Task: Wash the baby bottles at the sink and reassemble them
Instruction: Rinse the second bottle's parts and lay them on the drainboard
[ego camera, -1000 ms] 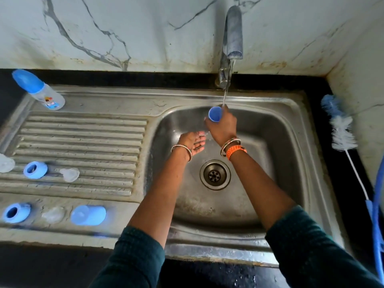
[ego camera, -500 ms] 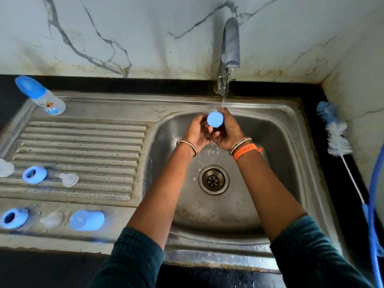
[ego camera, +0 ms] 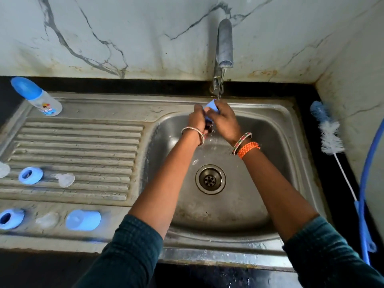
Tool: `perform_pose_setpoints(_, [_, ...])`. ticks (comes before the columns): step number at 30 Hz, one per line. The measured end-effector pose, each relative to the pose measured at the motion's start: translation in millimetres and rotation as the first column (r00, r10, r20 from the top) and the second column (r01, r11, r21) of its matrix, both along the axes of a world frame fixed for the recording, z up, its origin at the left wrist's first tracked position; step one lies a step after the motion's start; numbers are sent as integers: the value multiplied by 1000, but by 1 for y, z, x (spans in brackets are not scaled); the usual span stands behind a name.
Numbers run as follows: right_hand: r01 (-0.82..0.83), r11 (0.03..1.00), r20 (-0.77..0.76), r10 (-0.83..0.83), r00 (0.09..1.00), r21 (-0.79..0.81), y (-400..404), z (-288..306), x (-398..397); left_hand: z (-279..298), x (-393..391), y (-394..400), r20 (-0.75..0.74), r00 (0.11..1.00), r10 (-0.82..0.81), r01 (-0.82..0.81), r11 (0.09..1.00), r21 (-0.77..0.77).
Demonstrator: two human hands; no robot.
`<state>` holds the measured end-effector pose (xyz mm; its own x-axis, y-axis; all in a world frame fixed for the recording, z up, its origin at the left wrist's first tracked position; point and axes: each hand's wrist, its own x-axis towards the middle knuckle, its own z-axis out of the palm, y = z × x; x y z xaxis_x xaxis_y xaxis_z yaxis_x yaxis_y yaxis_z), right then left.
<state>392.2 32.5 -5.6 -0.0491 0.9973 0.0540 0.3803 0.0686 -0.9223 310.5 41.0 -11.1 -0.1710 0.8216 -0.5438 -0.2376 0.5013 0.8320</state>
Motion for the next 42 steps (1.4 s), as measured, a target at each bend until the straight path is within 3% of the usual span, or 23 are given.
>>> perform_pose_setpoints(1, [15, 1000, -24, -14, 1000, 24, -2, 1, 2, 1, -1, 3, 10, 999, -49, 49, 999, -6])
perform_pose_setpoints(3, [215, 976, -109, -212, 971, 18, 2, 7, 2, 6, 7, -1, -310, 947, -81, 137, 977, 163])
perform_pose_setpoints(5, [413, 893, -183, -443, 878, -178, 11, 16, 0, 5, 16, -13, -617, 775, 137, 185, 884, 429])
perform_pose_setpoints(8, [136, 756, -394, -475, 787, -640, 16, 21, 3, -2, 0, -22, -851, 411, 328, 556, 649, 519])
perform_pose_setpoints(10, [-9, 718, -400, -376, 836, -696, 14, 23, 11, -9, -16, -21, -887, 344, 309, 697, 549, 462])
perform_pose_setpoints(11, [-18, 735, -358, -308, 882, -678, 13, 24, 12, -8, -17, -22, -888, 385, 252, 668, 587, 456])
perform_pose_setpoints(12, [9, 793, -312, -251, 916, -610, 12, 23, 10, -5, -13, -22, -837, 521, 170, 546, 687, 479])
perform_pose_setpoints(14, [131, 939, -188, -198, 962, -319, 10, 22, 3, 11, 1, -17, -445, 895, 24, 137, 935, 326])
perform_pose_setpoints(15, [164, 977, -101, -178, 979, -133, 8, 21, 1, 16, 7, -14, -185, 983, 1, 24, 991, 134])
perform_pose_setpoints(17, [91, 987, 42, -97, 994, 131, 6, 19, 2, 19, 4, -12, 107, 993, -49, 63, 989, -132])
perform_pose_setpoints(20, [-118, 964, 327, 35, 944, 237, 3, 20, 11, 22, -3, -12, 211, 972, -107, 152, 966, -207])
perform_pose_setpoints(22, [-27, 995, 210, 7, 978, 93, 2, 19, 11, 24, 2, -13, -23, 997, -73, 72, 997, -23])
perform_pose_setpoints(23, [68, 993, -30, -71, 997, -94, 2, 23, 9, 20, 4, -13, -361, 932, 39, 29, 983, 182])
perform_pose_setpoints(24, [81, 937, -287, -184, 940, -339, 4, 26, 7, 14, 4, -15, -651, 738, 179, 142, 901, 409])
perform_pose_setpoints(26, [-67, 776, -562, -392, 728, -628, 12, 28, 6, 1, 1, -24, -833, 452, 318, 542, 644, 540])
perform_pose_setpoints(28, [-96, 734, -591, -454, 667, -672, 20, 25, 11, -13, -7, -29, -875, 399, 275, 694, 533, 484])
perform_pose_setpoints(31, [-206, 722, -615, -362, 700, -660, 22, 26, 18, -14, -12, -42, -796, 560, 228, 604, 546, 581])
perform_pose_setpoints(33, [-282, 691, -644, -342, 684, -666, 21, 23, 20, -5, -6, -34, -599, 757, 261, 300, 675, 674])
perform_pose_setpoints(34, [-303, 675, -660, -362, 659, -673, 20, 21, 21, 1, -5, -27, -513, 824, 241, 172, 756, 632])
perform_pose_setpoints(36, [-311, 650, -643, -363, 674, -693, 24, 19, 18, 12, -5, -13, -329, 944, -34, 185, 880, 438])
perform_pose_setpoints(38, [-284, 636, -576, -314, 755, -718, 29, 22, 13, 12, -6, -7, -169, 949, -265, 304, 909, 285])
perform_pose_setpoints(40, [-283, 624, -559, -303, 772, -729, 35, 28, 8, 4, -9, -7, -54, 980, -189, 197, 951, 238])
perform_pose_setpoints(42, [-268, 652, -563, -295, 772, -709, 37, 33, 0, -4, -15, -1, -89, 996, 3, 17, 975, 222])
